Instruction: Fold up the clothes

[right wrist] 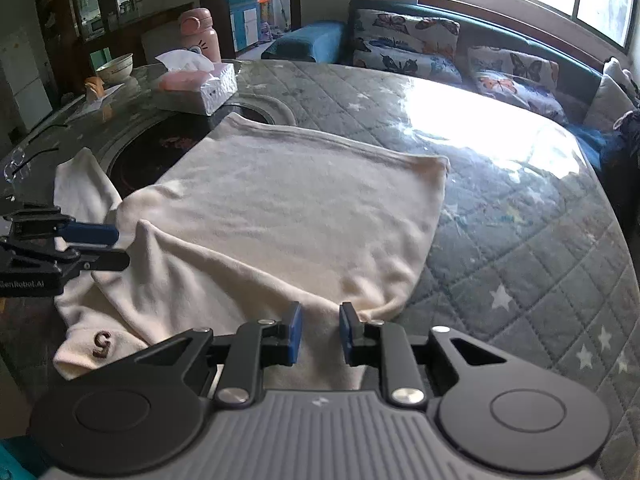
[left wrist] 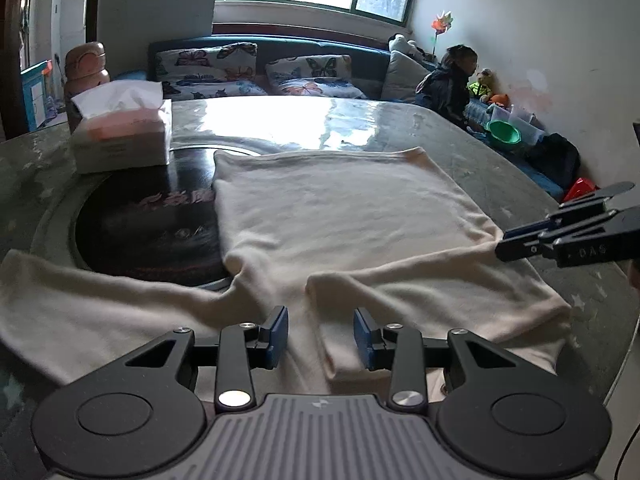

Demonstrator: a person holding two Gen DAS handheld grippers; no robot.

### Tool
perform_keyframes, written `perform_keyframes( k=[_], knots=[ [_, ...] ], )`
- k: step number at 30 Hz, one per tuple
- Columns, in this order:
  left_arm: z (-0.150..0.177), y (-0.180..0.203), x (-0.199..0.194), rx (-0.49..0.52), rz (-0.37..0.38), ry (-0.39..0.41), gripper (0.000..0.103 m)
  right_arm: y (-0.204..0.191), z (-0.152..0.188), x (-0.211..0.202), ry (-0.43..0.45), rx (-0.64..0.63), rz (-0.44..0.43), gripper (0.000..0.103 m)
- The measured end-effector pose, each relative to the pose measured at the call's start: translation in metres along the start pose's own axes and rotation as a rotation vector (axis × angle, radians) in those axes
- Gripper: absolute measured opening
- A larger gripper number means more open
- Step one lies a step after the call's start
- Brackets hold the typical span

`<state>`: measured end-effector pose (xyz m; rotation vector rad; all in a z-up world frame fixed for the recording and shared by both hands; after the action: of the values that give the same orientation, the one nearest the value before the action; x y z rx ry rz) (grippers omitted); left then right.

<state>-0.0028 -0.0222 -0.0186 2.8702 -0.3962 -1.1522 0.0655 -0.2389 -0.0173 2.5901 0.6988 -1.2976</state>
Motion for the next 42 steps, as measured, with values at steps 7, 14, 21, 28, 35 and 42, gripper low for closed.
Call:
perform_keyframes(
  k=[7, 14, 21, 28, 35, 42],
  knots=[
    [0.007, -0.01, -0.009, -0.009, -0.016, -0.005, 0.032, -0.037, -0.013, 0.014, -0.012, -0.079, -0.065, 0.019],
    [0.011, -0.032, -0.021, -0.054, -0.045, 0.005, 0.033, -0.08, -0.025, 0.034, -0.015, -0.159, -0.111, 0.019],
    [0.01, -0.075, -0.037, -0.146, -0.131, 0.036, 0.035, -0.12, -0.029, 0.049, -0.018, -0.226, -0.145, 0.019],
    [0.009, -0.114, -0.051, -0.226, -0.213, 0.07, 0.038, -0.129, -0.034, 0.045, -0.004, -0.222, -0.192, 0.019],
    [0.011, -0.147, -0.054, -0.311, -0.315, 0.079, 0.045, -0.141, -0.029, 0.048, -0.024, -0.231, -0.247, 0.021],
    [0.009, -0.175, -0.055, -0.383, -0.453, 0.089, 0.057, -0.143, -0.023, 0.041, -0.043, -0.23, -0.278, 0.021]
  ],
)
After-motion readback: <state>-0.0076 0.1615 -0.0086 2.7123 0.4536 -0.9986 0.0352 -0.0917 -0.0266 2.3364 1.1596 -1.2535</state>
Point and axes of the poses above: each gripper's, at about its wrist camera, not at the fingertips, and x roughly the way its jaws point, y to its right, z to its underside, the point moved 4 cm from there along x, roughly the way its jaws point, and after that the axes turned 3 degrees about -z, right-handed, at the moved point
